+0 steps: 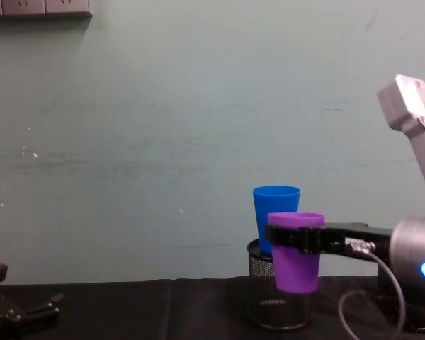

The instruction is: Pick up one cup with a gripper and tap it against the other cup.

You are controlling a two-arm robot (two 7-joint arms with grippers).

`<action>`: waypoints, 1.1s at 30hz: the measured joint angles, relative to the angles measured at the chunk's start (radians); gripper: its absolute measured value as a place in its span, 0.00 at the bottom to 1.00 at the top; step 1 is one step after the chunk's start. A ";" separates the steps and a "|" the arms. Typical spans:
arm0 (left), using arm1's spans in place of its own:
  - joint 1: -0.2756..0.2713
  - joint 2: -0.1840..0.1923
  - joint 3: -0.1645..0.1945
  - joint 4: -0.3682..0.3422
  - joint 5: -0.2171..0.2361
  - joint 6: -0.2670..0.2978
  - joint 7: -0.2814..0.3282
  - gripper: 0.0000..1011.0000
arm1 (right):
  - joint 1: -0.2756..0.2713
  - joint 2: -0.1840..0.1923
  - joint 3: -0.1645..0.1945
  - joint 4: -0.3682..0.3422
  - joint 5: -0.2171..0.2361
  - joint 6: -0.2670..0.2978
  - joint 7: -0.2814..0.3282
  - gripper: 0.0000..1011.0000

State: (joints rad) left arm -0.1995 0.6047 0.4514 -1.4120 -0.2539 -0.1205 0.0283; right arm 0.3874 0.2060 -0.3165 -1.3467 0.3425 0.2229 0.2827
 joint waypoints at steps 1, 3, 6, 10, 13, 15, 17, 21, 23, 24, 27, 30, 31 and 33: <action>0.000 0.000 0.000 0.000 0.000 0.000 0.000 0.99 | -0.024 0.007 0.001 -0.027 0.002 0.001 -0.003 0.72; 0.000 0.000 0.000 0.000 0.000 0.000 0.000 0.99 | -0.050 0.014 0.002 -0.052 0.002 0.000 -0.011 0.72; 0.000 0.000 0.000 0.000 0.000 0.000 0.000 0.99 | -0.096 0.024 0.003 -0.087 -0.003 -0.016 -0.025 0.72; 0.000 0.000 0.000 0.000 0.000 0.000 0.000 0.99 | -0.149 0.036 -0.010 -0.100 -0.040 -0.072 -0.038 0.72; 0.000 0.000 0.000 0.000 0.000 0.000 0.000 0.99 | -0.166 0.038 -0.019 -0.094 -0.066 -0.109 -0.043 0.72; 0.000 0.000 0.000 0.000 0.000 0.000 0.000 0.99 | -0.176 0.035 -0.023 -0.079 -0.082 -0.139 -0.043 0.72; 0.000 0.000 0.000 0.000 0.000 0.000 0.000 0.99 | -0.183 0.030 -0.025 -0.057 -0.093 -0.165 -0.039 0.72; 0.000 0.000 0.000 0.000 0.000 0.000 0.000 0.99 | -0.186 0.019 -0.029 -0.025 -0.107 -0.193 -0.027 0.72; 0.000 0.000 0.000 0.000 0.000 0.000 0.000 0.99 | -0.187 0.014 -0.030 -0.012 -0.108 -0.197 -0.015 0.72; 0.000 0.000 0.000 0.000 0.000 0.000 0.000 0.99 | -0.187 0.014 -0.030 -0.012 -0.108 -0.197 -0.015 0.72; 0.000 0.000 0.000 0.000 0.000 0.000 0.000 0.99 | -0.188 0.007 -0.029 -0.006 -0.108 -0.198 -0.002 0.76; 0.000 0.000 0.000 0.000 0.000 0.000 0.000 0.99 | -0.190 0.006 -0.023 -0.015 -0.103 -0.196 0.003 0.80; 0.000 0.000 0.000 0.000 0.000 0.000 0.000 0.99 | -0.192 0.006 -0.018 -0.027 -0.097 -0.192 0.008 0.86; 0.000 0.000 0.000 0.000 0.000 0.000 0.000 0.99 | -0.194 0.007 -0.013 -0.039 -0.091 -0.187 0.010 0.92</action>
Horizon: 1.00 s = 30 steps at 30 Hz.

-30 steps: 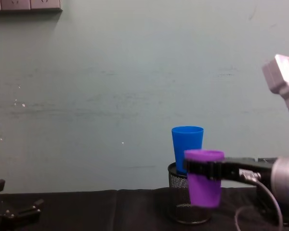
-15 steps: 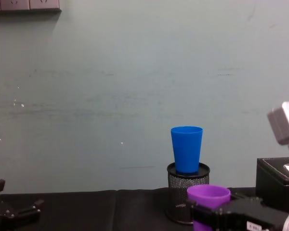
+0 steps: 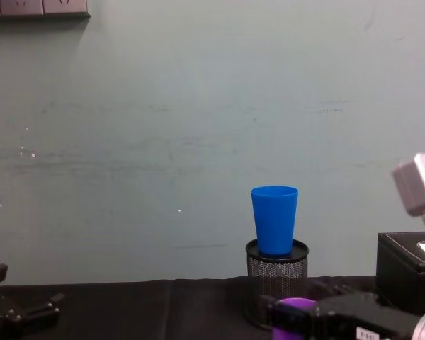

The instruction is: Pick up one cup with a gripper and tap it against the other cup.

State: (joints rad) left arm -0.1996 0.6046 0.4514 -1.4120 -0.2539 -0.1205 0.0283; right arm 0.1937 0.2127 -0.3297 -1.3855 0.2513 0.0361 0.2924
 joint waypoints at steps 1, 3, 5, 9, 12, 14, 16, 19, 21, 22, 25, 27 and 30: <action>0.000 0.000 0.000 0.000 0.000 0.000 0.000 0.99 | -0.002 0.002 0.005 -0.016 0.003 0.006 0.000 0.94; 0.000 0.000 0.000 0.000 0.000 0.000 0.000 0.99 | -0.008 0.006 0.014 -0.042 0.012 0.014 -0.001 0.98; 0.000 0.000 0.000 0.000 0.000 0.000 0.000 0.99 | -0.012 0.008 0.021 -0.060 0.018 0.020 -0.001 0.99; 0.000 0.000 0.000 0.000 0.000 0.000 0.000 0.99 | -0.020 0.018 0.044 -0.114 0.023 0.043 -0.029 0.99; 0.000 0.000 0.000 0.000 0.000 0.000 0.000 0.99 | -0.022 0.020 0.061 -0.133 0.012 0.059 -0.065 0.99; 0.000 0.000 0.000 0.000 0.000 0.000 0.000 0.99 | -0.025 0.019 0.082 -0.145 -0.014 0.073 -0.115 0.99; 0.000 0.000 0.000 0.000 0.000 0.000 0.000 0.99 | -0.028 0.014 0.099 -0.148 -0.050 0.085 -0.174 0.99; 0.000 0.000 0.000 0.000 0.000 0.000 0.000 0.99 | -0.030 0.006 0.119 -0.138 -0.079 0.095 -0.227 0.99; 0.000 0.000 0.000 0.000 0.000 0.000 0.000 0.99 | -0.030 -0.003 0.128 -0.119 -0.100 0.101 -0.258 0.99; 0.000 0.000 0.000 0.000 0.000 0.000 0.000 0.99 | -0.028 -0.008 0.131 -0.105 -0.108 0.102 -0.266 0.99; 0.000 0.000 0.000 0.000 0.000 0.000 0.000 0.99 | -0.022 -0.019 0.130 -0.079 -0.122 0.104 -0.274 0.99; 0.000 0.000 0.000 0.000 0.000 0.000 0.000 0.99 | -0.020 -0.020 0.130 -0.074 -0.125 0.104 -0.275 0.99; 0.000 0.000 0.000 0.000 0.000 0.000 0.000 0.99 | -0.021 -0.019 0.129 -0.077 -0.123 0.104 -0.275 0.99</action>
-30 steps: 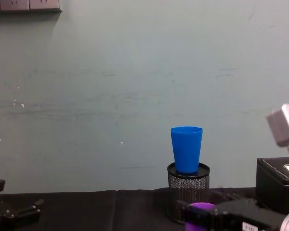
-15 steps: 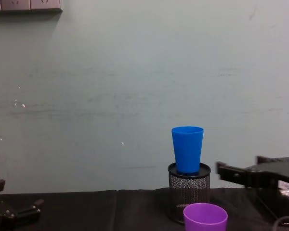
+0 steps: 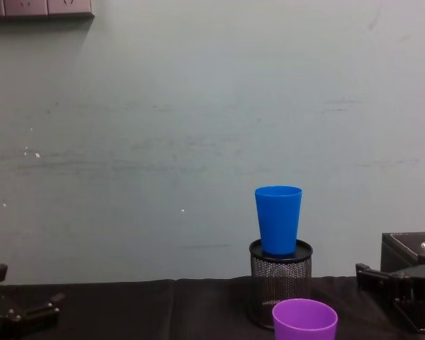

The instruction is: Pick up one cup with a gripper and tap it against the other cup.

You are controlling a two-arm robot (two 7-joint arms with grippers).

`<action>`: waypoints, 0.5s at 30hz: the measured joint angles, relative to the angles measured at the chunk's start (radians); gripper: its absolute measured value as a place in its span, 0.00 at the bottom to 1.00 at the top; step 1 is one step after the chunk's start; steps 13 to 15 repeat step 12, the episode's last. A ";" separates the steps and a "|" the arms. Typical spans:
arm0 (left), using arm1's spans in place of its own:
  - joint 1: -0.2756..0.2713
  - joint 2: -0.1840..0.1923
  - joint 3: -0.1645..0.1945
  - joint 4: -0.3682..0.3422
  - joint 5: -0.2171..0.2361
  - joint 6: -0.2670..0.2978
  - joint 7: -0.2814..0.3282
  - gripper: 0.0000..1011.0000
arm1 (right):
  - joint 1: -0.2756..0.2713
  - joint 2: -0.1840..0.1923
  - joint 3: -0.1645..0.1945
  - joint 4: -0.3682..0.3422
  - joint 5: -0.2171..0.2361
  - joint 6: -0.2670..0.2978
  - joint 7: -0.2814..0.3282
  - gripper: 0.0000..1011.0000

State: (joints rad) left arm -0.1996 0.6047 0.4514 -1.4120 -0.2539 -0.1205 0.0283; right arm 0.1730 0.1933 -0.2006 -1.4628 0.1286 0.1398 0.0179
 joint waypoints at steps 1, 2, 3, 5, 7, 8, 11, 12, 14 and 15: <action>0.000 0.000 0.000 0.000 0.000 0.000 0.000 0.99 | 0.000 0.000 0.000 0.000 0.000 0.000 0.000 0.99; 0.000 0.000 0.000 0.000 0.000 0.000 0.000 0.99 | 0.000 0.001 0.000 -0.002 0.002 0.000 0.000 0.99; 0.000 0.000 0.000 0.000 0.000 0.000 0.000 0.99 | 0.000 0.001 0.000 -0.003 0.002 0.000 0.000 0.99; 0.000 0.000 0.000 0.000 0.000 0.000 0.000 0.99 | 0.000 0.002 -0.001 -0.004 0.004 -0.001 0.001 0.99; 0.000 0.000 0.000 0.000 0.000 0.000 0.000 0.99 | -0.001 0.002 -0.001 -0.005 0.004 -0.001 0.001 0.99; 0.000 0.000 0.000 0.000 0.000 0.000 0.000 0.99 | -0.001 0.003 -0.001 -0.005 0.004 -0.001 0.002 0.99; 0.000 0.000 0.000 0.000 0.000 0.000 0.000 0.99 | -0.001 0.003 -0.001 -0.007 0.006 -0.002 0.005 0.99; 0.000 0.000 0.000 0.000 0.000 0.000 0.000 0.99 | -0.001 0.004 -0.001 -0.007 0.006 -0.002 0.006 0.99; 0.000 0.000 0.000 0.000 0.000 0.000 0.000 0.99 | -0.001 0.004 -0.001 -0.007 0.006 -0.002 0.006 0.99; 0.000 0.000 0.000 0.000 0.000 0.000 0.000 0.99 | -0.001 0.004 -0.001 -0.007 0.006 -0.002 0.006 0.99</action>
